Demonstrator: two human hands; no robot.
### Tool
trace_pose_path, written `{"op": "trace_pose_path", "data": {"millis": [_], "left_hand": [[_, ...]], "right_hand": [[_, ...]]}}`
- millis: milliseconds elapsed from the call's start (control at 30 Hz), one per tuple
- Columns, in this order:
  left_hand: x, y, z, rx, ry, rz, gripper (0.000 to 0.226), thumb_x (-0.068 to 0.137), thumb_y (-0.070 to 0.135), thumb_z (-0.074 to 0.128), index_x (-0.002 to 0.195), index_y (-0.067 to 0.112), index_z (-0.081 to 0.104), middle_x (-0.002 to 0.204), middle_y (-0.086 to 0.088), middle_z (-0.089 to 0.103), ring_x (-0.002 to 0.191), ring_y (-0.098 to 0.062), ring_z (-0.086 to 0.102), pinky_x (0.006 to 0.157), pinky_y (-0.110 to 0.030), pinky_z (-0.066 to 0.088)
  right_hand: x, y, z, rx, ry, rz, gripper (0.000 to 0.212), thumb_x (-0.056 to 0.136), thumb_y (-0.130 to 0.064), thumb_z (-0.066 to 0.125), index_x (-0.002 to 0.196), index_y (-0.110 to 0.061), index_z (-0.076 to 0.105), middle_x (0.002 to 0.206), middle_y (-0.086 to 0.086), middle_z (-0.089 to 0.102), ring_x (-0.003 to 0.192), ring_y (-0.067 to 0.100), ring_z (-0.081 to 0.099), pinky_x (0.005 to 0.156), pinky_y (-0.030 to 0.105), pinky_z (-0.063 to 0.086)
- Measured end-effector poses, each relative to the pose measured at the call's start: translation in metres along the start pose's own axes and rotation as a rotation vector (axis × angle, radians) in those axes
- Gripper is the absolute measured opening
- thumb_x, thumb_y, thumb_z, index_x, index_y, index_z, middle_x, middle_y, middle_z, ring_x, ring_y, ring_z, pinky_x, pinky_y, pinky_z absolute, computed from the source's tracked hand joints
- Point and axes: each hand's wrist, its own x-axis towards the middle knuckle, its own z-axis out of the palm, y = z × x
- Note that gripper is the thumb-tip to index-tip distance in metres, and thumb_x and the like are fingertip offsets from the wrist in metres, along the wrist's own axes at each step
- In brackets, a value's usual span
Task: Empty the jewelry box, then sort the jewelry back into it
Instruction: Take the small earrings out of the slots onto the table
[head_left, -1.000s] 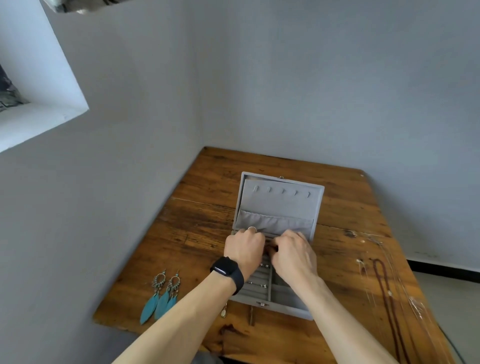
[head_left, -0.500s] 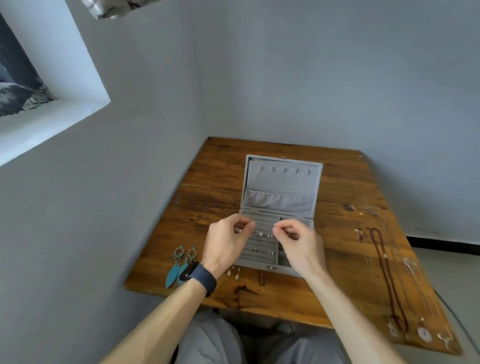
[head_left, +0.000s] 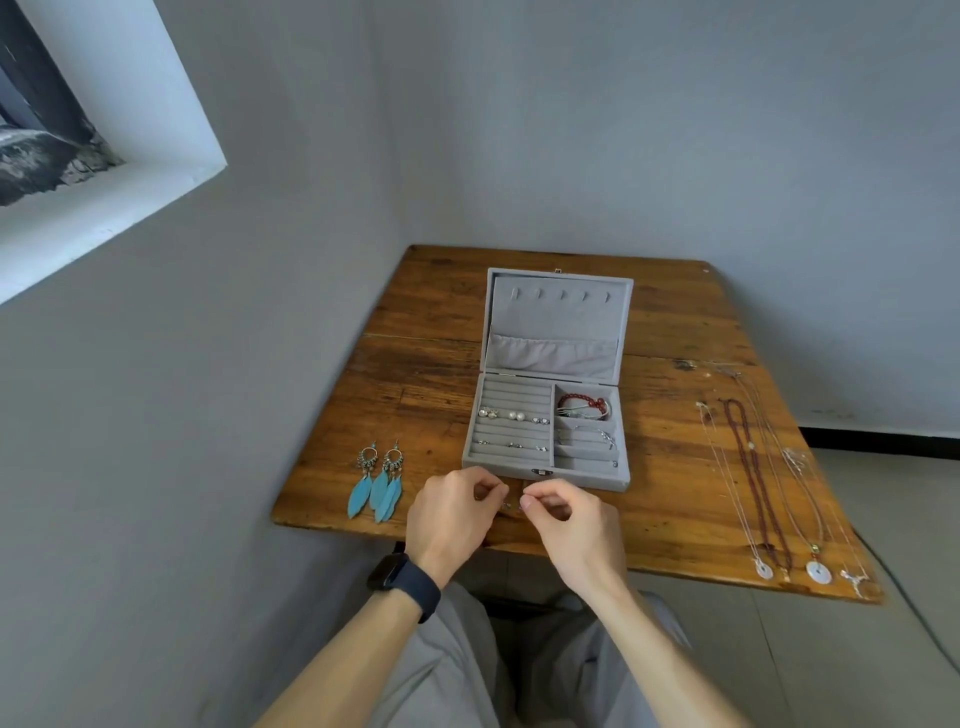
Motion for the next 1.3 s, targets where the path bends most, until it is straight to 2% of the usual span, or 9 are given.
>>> {"op": "trace_pose_path", "data": {"millis": [200, 400, 500, 600, 700, 800, 967, 1167, 1300], "left_hand": [[0.009, 0.004, 0.003, 0.073, -0.014, -0.038, 0.023, 0.095, 0.048, 0.059, 0.106, 0.034, 0.074, 0.096, 0.010, 0.073, 0.087, -0.010, 0.068, 0.072, -0.033, 0.060], [0.012, 0.010, 0.009, 0.118, 0.010, -0.057, 0.024, 0.096, 0.049, 0.057, 0.105, 0.034, 0.073, 0.095, 0.009, 0.073, 0.085, -0.012, 0.069, 0.071, -0.033, 0.059], [0.011, 0.012, 0.010, 0.136, 0.017, -0.042, 0.023, 0.096, 0.048, 0.058, 0.106, 0.034, 0.073, 0.098, 0.009, 0.073, 0.087, -0.013, 0.069, 0.072, -0.031, 0.058], [0.011, 0.011, 0.011, 0.134, 0.024, -0.045, 0.024, 0.095, 0.049, 0.059, 0.107, 0.034, 0.073, 0.099, 0.009, 0.073, 0.088, -0.013, 0.069, 0.072, -0.031, 0.058], [0.010, 0.009, 0.010, 0.125, 0.032, -0.046, 0.024, 0.095, 0.049, 0.058, 0.107, 0.035, 0.073, 0.099, 0.009, 0.073, 0.088, -0.013, 0.069, 0.073, -0.032, 0.059], [0.006, 0.006, 0.006, 0.133, 0.058, -0.003, 0.020, 0.096, 0.043, 0.058, 0.108, 0.035, 0.072, 0.104, 0.011, 0.072, 0.091, -0.011, 0.068, 0.073, -0.030, 0.057], [-0.008, 0.004, 0.008, 0.173, 0.072, 0.069, 0.021, 0.097, 0.043, 0.058, 0.113, 0.036, 0.069, 0.107, 0.013, 0.067, 0.092, -0.008, 0.066, 0.070, -0.028, 0.057], [-0.011, 0.010, 0.011, 0.179, 0.090, 0.080, 0.028, 0.098, 0.042, 0.058, 0.123, 0.034, 0.066, 0.120, 0.007, 0.062, 0.104, -0.016, 0.065, 0.074, -0.034, 0.057], [-0.013, 0.010, 0.013, 0.178, 0.081, 0.071, 0.029, 0.098, 0.043, 0.057, 0.123, 0.034, 0.067, 0.119, 0.008, 0.062, 0.105, -0.015, 0.064, 0.075, -0.032, 0.057]], "right_hand": [[0.008, -0.004, 0.005, -0.103, 0.034, 0.024, 0.007, 0.090, -0.039, 0.069, 0.097, -0.037, 0.072, 0.089, -0.020, 0.072, 0.083, -0.001, 0.066, 0.066, 0.017, 0.054], [0.011, -0.008, 0.011, -0.248, 0.101, 0.027, 0.014, 0.091, -0.045, 0.066, 0.102, -0.038, 0.072, 0.097, -0.019, 0.071, 0.085, 0.004, 0.066, 0.056, 0.016, 0.043], [0.010, -0.008, 0.014, -0.262, 0.133, -0.002, 0.017, 0.091, -0.044, 0.067, 0.105, -0.038, 0.073, 0.101, -0.017, 0.071, 0.087, 0.008, 0.067, 0.058, 0.019, 0.046], [0.008, 0.000, 0.016, -0.232, 0.166, -0.049, 0.021, 0.090, -0.037, 0.070, 0.111, -0.034, 0.075, 0.103, -0.014, 0.072, 0.087, 0.008, 0.068, 0.059, 0.010, 0.041], [0.003, 0.010, 0.012, -0.172, 0.178, -0.091, 0.022, 0.088, -0.027, 0.075, 0.110, -0.027, 0.077, 0.098, -0.011, 0.073, 0.083, 0.004, 0.067, 0.067, -0.002, 0.035], [-0.001, 0.016, 0.006, -0.153, 0.197, -0.111, 0.021, 0.086, -0.021, 0.077, 0.107, -0.022, 0.078, 0.093, -0.009, 0.073, 0.076, -0.003, 0.059, 0.065, -0.005, 0.033], [-0.001, 0.014, 0.010, -0.149, 0.208, -0.097, 0.020, 0.086, -0.022, 0.077, 0.106, -0.020, 0.077, 0.096, -0.007, 0.069, 0.076, 0.001, 0.058, 0.067, 0.000, 0.033], [0.001, 0.007, 0.022, -0.187, 0.222, -0.072, 0.022, 0.087, -0.023, 0.076, 0.109, -0.019, 0.076, 0.099, -0.003, 0.069, 0.088, 0.015, 0.067, 0.072, 0.019, 0.045], [0.001, 0.006, 0.024, -0.200, 0.192, -0.059, 0.025, 0.089, -0.024, 0.073, 0.113, -0.021, 0.076, 0.104, -0.004, 0.067, 0.093, 0.016, 0.067, 0.074, 0.019, 0.046]]}}
